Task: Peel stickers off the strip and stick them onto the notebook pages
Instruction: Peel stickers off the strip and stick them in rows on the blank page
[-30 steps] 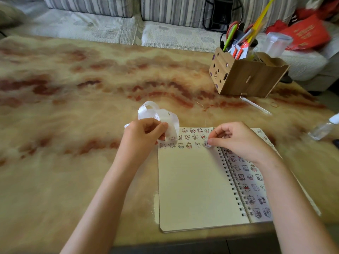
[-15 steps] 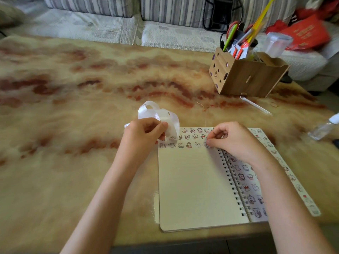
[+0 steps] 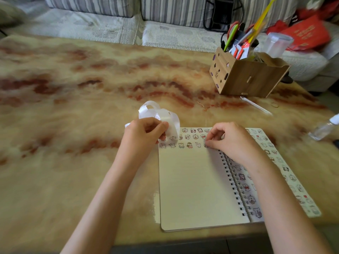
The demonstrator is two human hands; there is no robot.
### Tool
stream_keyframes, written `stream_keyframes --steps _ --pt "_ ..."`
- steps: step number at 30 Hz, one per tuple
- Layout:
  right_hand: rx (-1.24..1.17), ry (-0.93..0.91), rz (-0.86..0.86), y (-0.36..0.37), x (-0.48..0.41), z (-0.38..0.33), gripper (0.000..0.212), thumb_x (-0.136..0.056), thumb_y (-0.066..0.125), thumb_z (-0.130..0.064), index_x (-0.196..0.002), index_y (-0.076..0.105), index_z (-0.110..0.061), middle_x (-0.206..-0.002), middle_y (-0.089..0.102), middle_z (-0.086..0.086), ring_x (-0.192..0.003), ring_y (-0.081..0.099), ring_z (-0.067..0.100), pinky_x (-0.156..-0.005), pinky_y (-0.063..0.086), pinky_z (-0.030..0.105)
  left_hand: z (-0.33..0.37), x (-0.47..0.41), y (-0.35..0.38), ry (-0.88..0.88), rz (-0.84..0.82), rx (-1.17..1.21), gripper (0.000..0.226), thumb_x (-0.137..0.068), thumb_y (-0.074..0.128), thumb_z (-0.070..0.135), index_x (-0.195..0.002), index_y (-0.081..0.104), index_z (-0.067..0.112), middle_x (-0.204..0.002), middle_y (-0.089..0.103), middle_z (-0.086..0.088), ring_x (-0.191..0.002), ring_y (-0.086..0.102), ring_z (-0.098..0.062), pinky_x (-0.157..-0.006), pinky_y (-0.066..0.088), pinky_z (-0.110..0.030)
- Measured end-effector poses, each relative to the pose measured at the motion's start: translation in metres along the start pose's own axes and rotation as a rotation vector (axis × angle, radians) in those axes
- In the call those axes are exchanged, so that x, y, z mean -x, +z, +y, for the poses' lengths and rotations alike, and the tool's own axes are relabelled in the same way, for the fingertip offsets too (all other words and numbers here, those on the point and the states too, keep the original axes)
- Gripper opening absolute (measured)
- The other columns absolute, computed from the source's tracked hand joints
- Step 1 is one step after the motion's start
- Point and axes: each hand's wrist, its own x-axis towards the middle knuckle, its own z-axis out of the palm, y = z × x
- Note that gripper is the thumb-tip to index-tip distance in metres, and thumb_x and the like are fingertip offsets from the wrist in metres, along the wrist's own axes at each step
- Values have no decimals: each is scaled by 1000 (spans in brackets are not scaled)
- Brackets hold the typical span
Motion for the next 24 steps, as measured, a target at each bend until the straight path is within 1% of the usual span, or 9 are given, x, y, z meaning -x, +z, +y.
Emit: stream_keyframes --steps 3,5,8,11,14,17,19,22,24 --pt "22 -10 38 0 -2 3 26 -73 80 -32 -88 59 -27 -87 50 -12 -75 49 4 -59 33 25 0 0 0 1 1 -10 21 -91 59 22 -79 73 9 -73 72 -3 -55 55 4 -55 39 -1" --pt "-20 11 20 -1 -4 6 33 -72 81 -33 -93 56 -28 -90 49 -14 -77 48 1 -63 35 26 0 -1 0 -1 1 -12 21 -91 60 22 -79 73 10 -73 72 -3 -56 56 2 -56 40 -2" --pt "-100 29 -29 1 -7 13 23 -77 77 -29 -93 59 -25 -94 48 -13 -78 46 -2 -65 34 21 -1 -1 0 -7 -1 -8 21 -90 59 23 -79 73 11 -73 72 -2 -59 57 1 -57 41 -3" --pt "-108 23 -35 2 -8 16 14 -84 70 -26 -94 61 -25 -95 48 -13 -79 47 -1 -65 33 19 -1 -1 0 -6 -1 -4 22 -90 59 23 -78 73 11 -72 72 -2 -58 57 2 -58 42 -3" --pt "-103 15 -33 0 -9 17 12 -85 68 -29 -94 61 -25 -97 49 -11 -78 47 -1 -64 33 18 -1 -1 0 -5 1 -2 21 -90 59 22 -78 73 10 -72 72 -3 -58 58 2 -58 42 -3" --pt "-148 21 -57 -2 -7 17 24 -78 74 -39 -93 62 -25 -96 50 -10 -78 47 1 -63 32 20 0 -1 1 -6 1 -4 21 -90 59 22 -79 73 10 -73 72 -3 -57 56 3 -56 40 -2" --pt "-164 24 -64 -2 -6 16 28 -74 78 -37 -93 61 -25 -95 49 -11 -79 48 1 -65 33 20 0 0 1 -5 4 -3 22 -91 59 22 -79 72 9 -73 72 -3 -56 55 3 -55 39 -1" --pt "-129 19 -31 1 -9 17 18 -80 74 -31 -91 61 -25 -94 48 -13 -79 48 2 -66 34 20 1 -1 0 -2 5 1 22 -91 59 21 -78 72 9 -73 71 -5 -56 54 2 -55 39 -1" --pt "-126 14 -19 2 -9 18 12 -84 71 -28 -91 62 -24 -93 49 -12 -76 47 0 -64 33 20 1 0 1 3 5 7 22 -91 59 21 -77 72 10 -72 71 -6 -56 54 1 -55 39 -2"
